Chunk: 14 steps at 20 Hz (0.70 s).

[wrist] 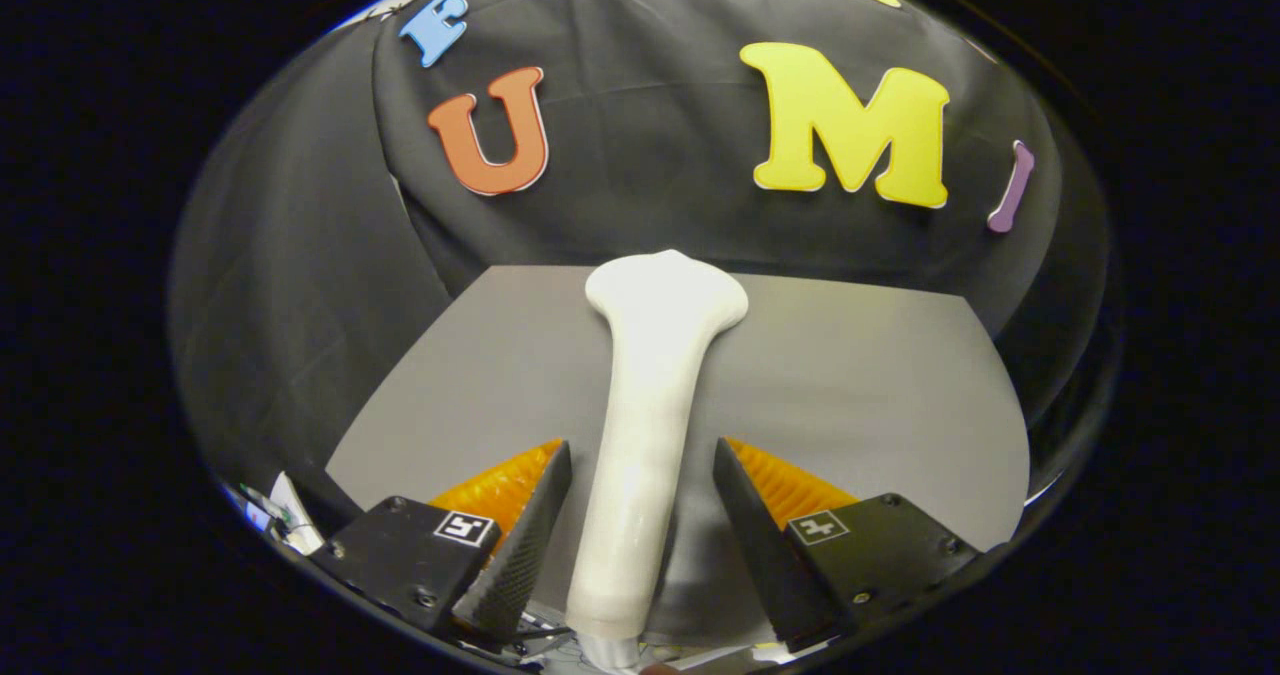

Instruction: Iron the clothes twice with a garment steamer, once on the left side and once on the right side.

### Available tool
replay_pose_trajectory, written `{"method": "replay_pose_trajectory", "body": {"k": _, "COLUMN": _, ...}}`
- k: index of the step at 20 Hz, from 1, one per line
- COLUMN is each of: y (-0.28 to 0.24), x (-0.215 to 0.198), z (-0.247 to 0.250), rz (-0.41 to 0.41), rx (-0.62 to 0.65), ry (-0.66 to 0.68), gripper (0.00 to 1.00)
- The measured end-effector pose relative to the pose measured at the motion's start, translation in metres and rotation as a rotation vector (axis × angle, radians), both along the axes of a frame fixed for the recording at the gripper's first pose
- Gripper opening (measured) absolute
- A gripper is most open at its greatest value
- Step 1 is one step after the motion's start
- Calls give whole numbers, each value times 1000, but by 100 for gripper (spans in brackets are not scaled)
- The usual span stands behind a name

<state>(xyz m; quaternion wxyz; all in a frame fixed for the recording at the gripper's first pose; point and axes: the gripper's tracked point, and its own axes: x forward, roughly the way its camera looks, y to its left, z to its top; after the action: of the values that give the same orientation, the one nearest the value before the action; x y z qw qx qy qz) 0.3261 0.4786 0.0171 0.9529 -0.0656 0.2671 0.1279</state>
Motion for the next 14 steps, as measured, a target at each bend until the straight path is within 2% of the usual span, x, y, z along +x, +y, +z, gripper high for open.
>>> {"method": "replay_pose_trajectory", "body": {"k": 1, "y": -1, "x": 0, "z": -1, "rz": -17, "rx": -5, "ry": -9, "gripper": 90}}
{"method": "replay_pose_trajectory", "body": {"k": 4, "y": -3, "x": 8, "z": -3, "rz": -51, "rx": -68, "ry": -42, "gripper": 76}}
{"method": "replay_pose_trajectory", "body": {"k": 7, "y": 3, "x": 6, "z": -4, "rz": -46, "rx": -50, "ry": -48, "gripper": 71}}
{"method": "replay_pose_trajectory", "body": {"k": 10, "y": 7, "x": 6, "z": -6, "rz": -39, "rx": -7, "ry": -40, "gripper": 45}}
{"method": "replay_pose_trajectory", "body": {"k": 14, "y": 6, "x": -8, "z": -5, "rz": -6, "rx": 76, "ry": 9, "gripper": 38}}
